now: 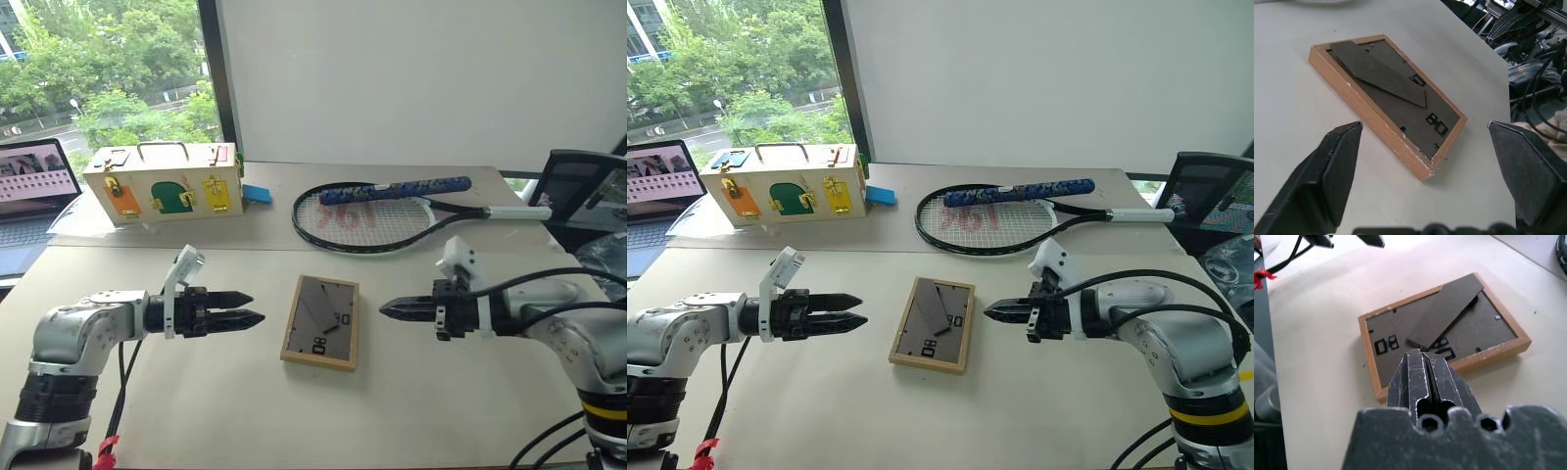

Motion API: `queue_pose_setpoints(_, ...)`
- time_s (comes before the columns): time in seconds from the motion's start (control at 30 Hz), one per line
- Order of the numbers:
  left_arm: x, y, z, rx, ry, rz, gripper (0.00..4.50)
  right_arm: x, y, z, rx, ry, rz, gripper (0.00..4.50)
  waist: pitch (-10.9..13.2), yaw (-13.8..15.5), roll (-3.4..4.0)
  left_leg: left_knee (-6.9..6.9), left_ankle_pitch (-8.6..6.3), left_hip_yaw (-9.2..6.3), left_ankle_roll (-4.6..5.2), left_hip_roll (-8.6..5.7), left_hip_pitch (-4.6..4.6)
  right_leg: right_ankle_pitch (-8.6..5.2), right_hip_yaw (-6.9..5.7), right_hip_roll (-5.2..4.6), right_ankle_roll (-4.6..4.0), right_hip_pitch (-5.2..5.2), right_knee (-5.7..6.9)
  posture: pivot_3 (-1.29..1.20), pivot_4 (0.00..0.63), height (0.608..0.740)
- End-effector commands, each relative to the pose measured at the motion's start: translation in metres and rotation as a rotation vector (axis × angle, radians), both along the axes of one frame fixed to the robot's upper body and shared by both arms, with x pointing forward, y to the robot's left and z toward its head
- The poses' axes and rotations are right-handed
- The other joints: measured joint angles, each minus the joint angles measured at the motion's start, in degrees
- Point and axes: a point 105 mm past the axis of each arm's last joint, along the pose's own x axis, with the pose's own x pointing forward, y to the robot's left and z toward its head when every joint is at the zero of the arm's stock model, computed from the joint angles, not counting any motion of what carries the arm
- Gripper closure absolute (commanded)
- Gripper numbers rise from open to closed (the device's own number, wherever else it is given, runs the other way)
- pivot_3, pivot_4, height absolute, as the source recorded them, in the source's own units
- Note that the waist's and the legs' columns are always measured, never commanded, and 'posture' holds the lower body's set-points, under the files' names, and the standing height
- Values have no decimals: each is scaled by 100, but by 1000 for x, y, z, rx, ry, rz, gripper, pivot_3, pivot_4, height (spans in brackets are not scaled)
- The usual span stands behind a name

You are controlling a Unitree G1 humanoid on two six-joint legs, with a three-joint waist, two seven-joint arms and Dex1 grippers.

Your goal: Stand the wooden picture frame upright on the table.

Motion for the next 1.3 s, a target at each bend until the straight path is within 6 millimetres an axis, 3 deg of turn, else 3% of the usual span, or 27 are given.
queue_pose_setpoints(0.03, 11, 1, -4, 63, 78, 146, 32, 5, -4, 1, -19, -15, -35, 4500, 2, 34, -1, 0, 0, 0, 0, 0, -1, 0, 0, -1, 0, 0, -2, 0, 150, 720)
queue_pose_setpoints(0.1, 6, 6, -24, 252, 231, 202, 32, 9, -14, -7, -77, -14, -79, 4500, 10, 73, -15, 3, 0, -1, 0, -2, -4, 0, -2, -2, 0, 0, -2, 0, 150, 720)
queue_pose_setpoints(0.23, -2, -19, -14, 11, 416, 44, 32, 11, -28, -24, -198, -6, -112, 4500, 13, 74, -20, 6, 0, -8, 0, -8, -13, 0, -5, -5, 0, -3, -4, 0, 150, 720)
queue_pose_setpoints(0.37, 7, -30, -24, 49, 475, 55, 32, 11, -30, -42, -295, -15, -103, 4500, 14, 41, -20, 1, 0, -12, 0, -7, -14, 0, -9, -3, -1, -8, -2, 0, 150, 720)
queue_pose_setpoints(0.53, 8, -47, -30, 49, 536, 2, 32, 11, -14, -51, -289, -10, -59, 4500, 14, -1, -20, -1, 0, -13, 0, -7, -15, 4, -7, -2, -8, -9, -1, 0, 150, 720)
queue_pose_setpoints(0.7, 5, -72, -55, 103, 619, -35, 32, 20, 5, -73, -303, -11, -25, 4500, 14, 66, -19, 7, 1, -17, -2, -13, -13, 5, -12, -6, -7, 2, -1, 0, 150, 720)
queue_pose_setpoints(0.97, 0, -103, -61, 42, 661, -99, 32, 27, 28, -76, -265, -32, 10, 4500, 11, 209, -15, 12, 1, -18, -3, -26, -10, 5, -12, -18, -2, 8, -2, 0, 150, 720)
queue_pose_setpoints(1.1, -4, -107, -62, 50, 652, -113, 32, 27, 29, -78, -269, -36, 10, 4500, 11, 223, -15, 15, 2, -19, -4, -32, -8, 6, -13, -23, 0, 13, -2, 0, 150, 720)
queue_pose_setpoints(1.2, 1, -97, -64, 62, 650, -63, 32, 28, 27, -79, -272, -39, 6, 4500, 10, 207, -14, 11, 2, -20, -4, -32, -8, 6, -13, -23, 0, 12, -2, 0, 150, 720)
queue_pose_setpoints(1.3, 7, -87, -60, 63, 630, -15, 663, 28, 24, -80, -279, -40, 2, 4500, 10, 195, -15, 11, 2, -21, -5, -32, -7, 6, -13, -23, 0, 12, -2, 0, 150, 720)
